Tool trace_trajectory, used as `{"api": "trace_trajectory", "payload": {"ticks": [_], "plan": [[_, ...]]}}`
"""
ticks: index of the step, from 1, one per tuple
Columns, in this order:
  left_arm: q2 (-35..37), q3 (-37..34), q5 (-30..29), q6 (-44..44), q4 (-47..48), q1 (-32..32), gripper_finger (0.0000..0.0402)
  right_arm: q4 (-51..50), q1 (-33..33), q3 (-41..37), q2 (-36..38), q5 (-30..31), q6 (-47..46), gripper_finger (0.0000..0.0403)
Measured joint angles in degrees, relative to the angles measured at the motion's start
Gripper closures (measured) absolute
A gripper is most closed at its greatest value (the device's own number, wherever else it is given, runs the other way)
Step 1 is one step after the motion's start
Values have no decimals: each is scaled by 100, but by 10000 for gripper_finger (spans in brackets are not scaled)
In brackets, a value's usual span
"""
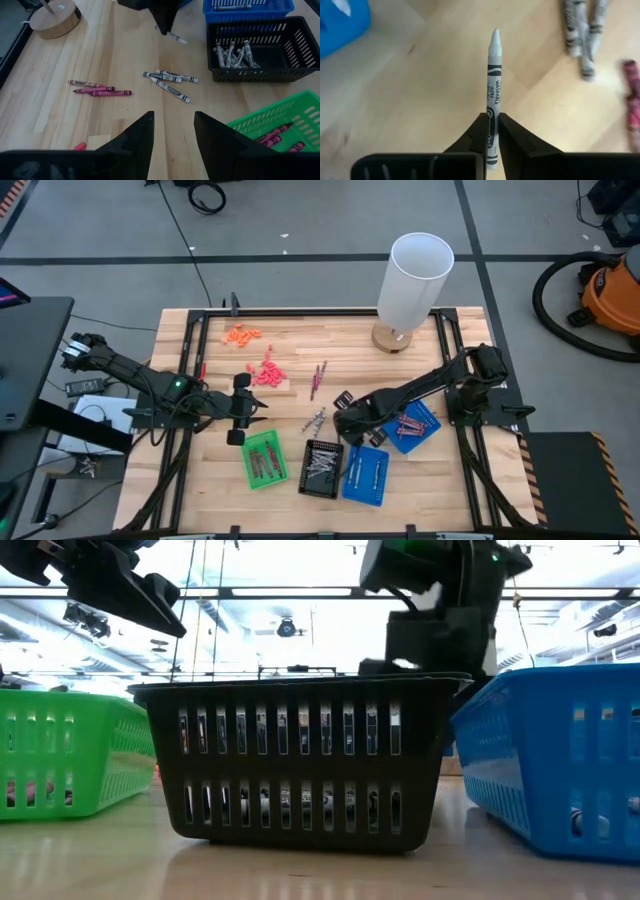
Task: Sort crayons
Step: Put the white crayon into the left blue basket
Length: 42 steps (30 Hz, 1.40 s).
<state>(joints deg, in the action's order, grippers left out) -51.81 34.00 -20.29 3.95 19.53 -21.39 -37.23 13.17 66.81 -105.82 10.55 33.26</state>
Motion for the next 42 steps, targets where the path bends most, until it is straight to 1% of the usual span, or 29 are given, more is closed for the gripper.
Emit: {"api": "trace_trajectory", "payload": {"ticks": [3, 5, 11, 17, 23, 27, 29, 32, 35, 38, 42], "plan": [[0, 0, 0, 0, 0, 1, 251, -362, 10, 300, 2, 189, -184, 365], [0, 0, 0, 0, -2, 0, 251, -606, 14, 557, 6, 195, -364, 365], [0, 0, 0, 0, 0, 0, 251, -1314, 192, 1303, 15, -446, -795, 365], [0, 0, 0, -2, 2, 0, 251, -1919, 665, 1773, 21, -591, -973, 365], [0, 0, 0, -2, 1, 1, 251, -2151, 1226, 1788, 15, -564, -1135, 364], [0, 0, 0, -1, 0, 0, 251, -2104, 1541, 1648, 5, -545, -1270, 363], [0, 0, 0, 50, -9, 0, 251, -1957, 1707, 1521, 6, -523, -1272, 361], [0, 0, 0, 105, -55, 0, 251, -1481, 1893, 1255, 0, -486, -1270, 356], [0, 0, 0, 120, -91, 1, 251, -887, 2003, 999, 0, -254, -1278, 348], [0, 0, 0, 127, -190, 0, 251, -812, 2050, 888, -5, -75, -1289, 335], [0, 0, 0, 127, -243, 0, 251, -828, 2041, 870, -5, -18, -1578, 311]]}}
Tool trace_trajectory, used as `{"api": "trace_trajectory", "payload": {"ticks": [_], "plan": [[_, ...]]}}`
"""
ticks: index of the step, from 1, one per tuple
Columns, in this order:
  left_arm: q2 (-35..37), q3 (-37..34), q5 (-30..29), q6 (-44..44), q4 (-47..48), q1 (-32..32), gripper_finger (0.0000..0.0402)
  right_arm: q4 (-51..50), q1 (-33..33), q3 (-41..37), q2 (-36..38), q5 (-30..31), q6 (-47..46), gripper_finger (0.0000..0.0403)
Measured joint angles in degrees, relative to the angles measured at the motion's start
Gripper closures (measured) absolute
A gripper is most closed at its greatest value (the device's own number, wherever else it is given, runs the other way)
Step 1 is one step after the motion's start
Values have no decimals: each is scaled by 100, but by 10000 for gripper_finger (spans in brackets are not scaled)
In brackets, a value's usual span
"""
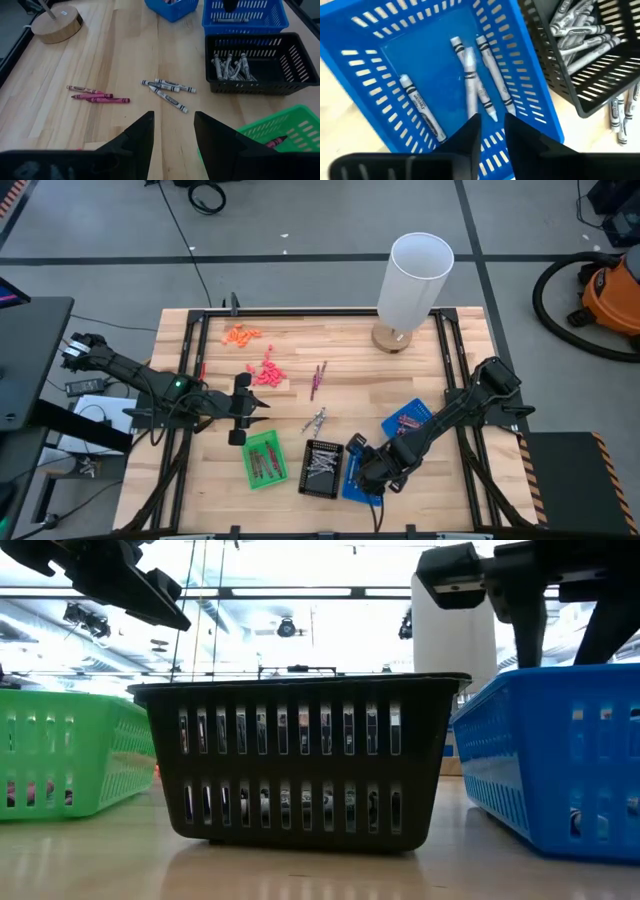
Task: Sort crayons
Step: Put the white crayon into the left blue basket
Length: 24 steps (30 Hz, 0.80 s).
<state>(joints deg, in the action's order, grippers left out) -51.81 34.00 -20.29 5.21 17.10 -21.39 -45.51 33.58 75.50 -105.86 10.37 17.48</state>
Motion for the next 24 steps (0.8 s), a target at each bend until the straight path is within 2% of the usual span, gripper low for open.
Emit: {"api": "trace_trajectory", "payload": {"ticks": [5, 12, 24], "plan": [[0, 0, 0, 8, -58, 1, 251, -20, -6, 63, 0, 285, 25, 285], [-168, 2, 24, 223, -262, -9, 251, -2, -167, 352, 7, 759, 355, 281], [-777, -4, 57, 323, -184, -70, 251, 239, -1118, 358, 5, 856, 716, 282]]}}
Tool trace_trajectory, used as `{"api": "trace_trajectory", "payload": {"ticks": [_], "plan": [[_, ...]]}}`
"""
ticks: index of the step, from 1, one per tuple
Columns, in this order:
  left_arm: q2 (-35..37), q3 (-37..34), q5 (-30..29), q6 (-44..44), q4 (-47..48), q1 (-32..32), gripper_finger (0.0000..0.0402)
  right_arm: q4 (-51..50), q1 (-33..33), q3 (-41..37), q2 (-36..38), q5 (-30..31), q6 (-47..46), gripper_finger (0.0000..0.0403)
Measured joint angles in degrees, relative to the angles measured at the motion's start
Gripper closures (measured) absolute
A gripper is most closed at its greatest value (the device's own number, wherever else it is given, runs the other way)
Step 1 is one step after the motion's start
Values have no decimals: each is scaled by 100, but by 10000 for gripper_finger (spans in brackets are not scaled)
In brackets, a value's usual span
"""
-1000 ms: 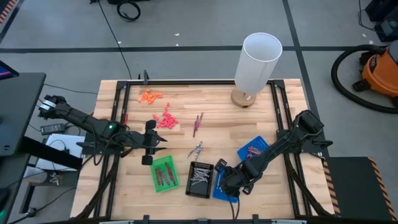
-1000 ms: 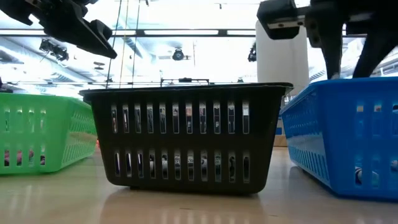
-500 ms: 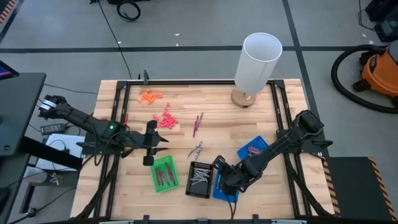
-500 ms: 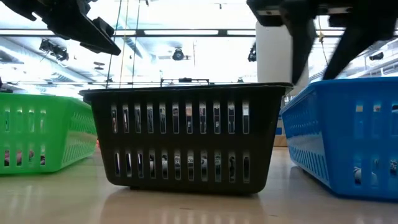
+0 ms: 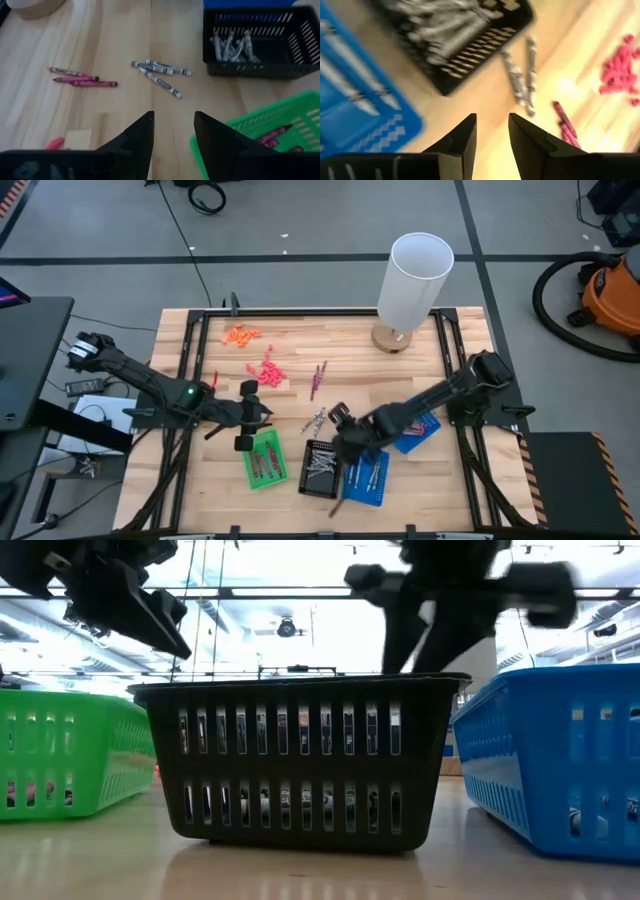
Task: Sort crayons
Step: Put the white crayon into the left blue basket
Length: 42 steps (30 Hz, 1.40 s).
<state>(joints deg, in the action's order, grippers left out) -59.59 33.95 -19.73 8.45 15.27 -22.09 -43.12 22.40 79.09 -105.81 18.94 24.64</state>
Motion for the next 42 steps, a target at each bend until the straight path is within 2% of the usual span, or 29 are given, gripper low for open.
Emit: {"api": "trace_trajectory", "payload": {"ticks": [6, 9, 17, 20, 24, 31, 42], "plan": [[-311, 0, 0, -8, -73, 18, 251, 283, -582, -2, 1, -38, 359, 282], [-455, 0, 0, -22, -184, 52, 251, 751, -894, -164, 6, -124, 635, 282], [-569, 2, -1, -47, -176, 111, 251, 2012, -1590, -827, 3, -918, 1335, 282], [-569, 2, 0, -94, -200, 154, 251, 2807, -1775, -1140, 6, -1422, 1605, 282], [-569, 2, 0, -98, -223, 242, 251, 3867, -2010, -1625, 6, -2000, 1613, 282], [-569, 2, -3, -122, -455, 407, 251, 4797, -2302, -2196, 6, -2643, 1601, 282], [-567, 4, -1, -255, -738, 404, 251, 5244, -2571, -2533, 6, -3020, 1102, 282]]}}
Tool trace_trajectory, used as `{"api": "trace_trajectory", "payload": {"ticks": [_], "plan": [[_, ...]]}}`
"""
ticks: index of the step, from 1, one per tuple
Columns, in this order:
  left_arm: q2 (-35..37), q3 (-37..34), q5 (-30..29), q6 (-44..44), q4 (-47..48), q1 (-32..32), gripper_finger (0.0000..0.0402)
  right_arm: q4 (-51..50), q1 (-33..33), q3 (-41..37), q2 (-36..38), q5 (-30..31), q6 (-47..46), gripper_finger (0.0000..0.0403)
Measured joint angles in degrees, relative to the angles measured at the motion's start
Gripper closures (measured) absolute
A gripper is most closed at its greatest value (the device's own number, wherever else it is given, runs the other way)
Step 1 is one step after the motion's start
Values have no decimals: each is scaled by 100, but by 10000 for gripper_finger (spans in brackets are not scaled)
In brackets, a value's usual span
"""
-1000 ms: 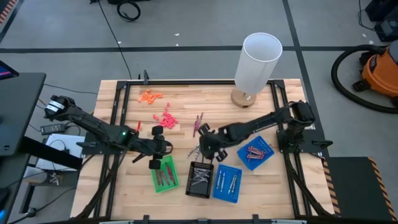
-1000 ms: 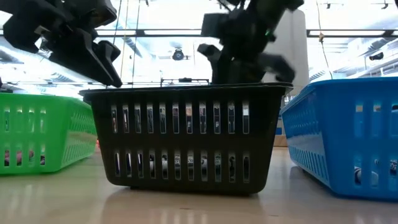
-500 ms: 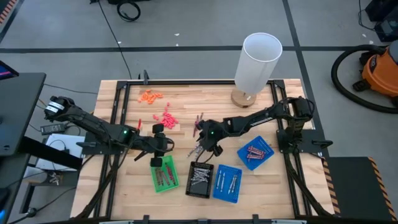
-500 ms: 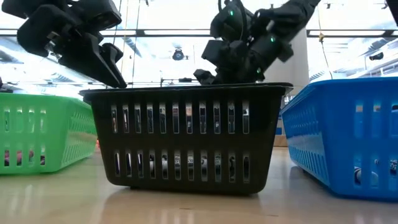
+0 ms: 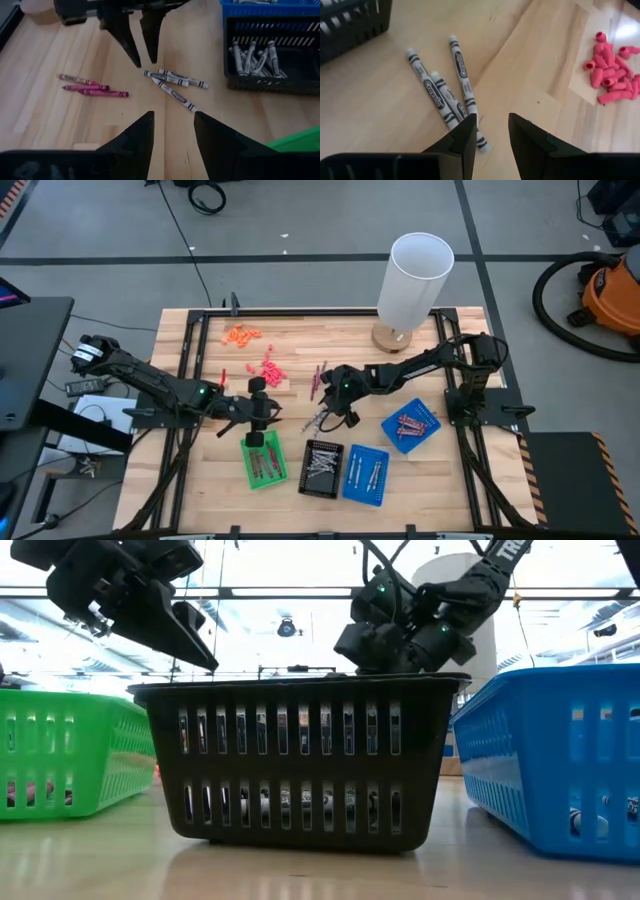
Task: Sort crayons
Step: Put the white crayon into the left blue basket
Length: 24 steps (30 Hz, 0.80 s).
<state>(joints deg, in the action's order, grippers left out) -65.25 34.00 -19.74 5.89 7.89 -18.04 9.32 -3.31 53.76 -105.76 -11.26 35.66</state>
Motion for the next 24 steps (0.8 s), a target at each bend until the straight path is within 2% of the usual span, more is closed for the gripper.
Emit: {"api": "trace_trajectory", "payload": {"ticks": [7, 17, 20, 24], "plan": [[2, 0, 0, -116, -60, -1, 251, 72, 20, 188, -579, -37, -20, 282], [2, 0, 1, -90, 21, -13, 251, -168, -143, 243, -615, -392, -315, 285], [2, 0, 3, 92, 23, -1, 251, -257, -162, 243, -551, -256, -314, 290], [-167, 7, 8, 283, 0, 176, 251, -228, -109, 255, -362, 246, -294, 295]]}}
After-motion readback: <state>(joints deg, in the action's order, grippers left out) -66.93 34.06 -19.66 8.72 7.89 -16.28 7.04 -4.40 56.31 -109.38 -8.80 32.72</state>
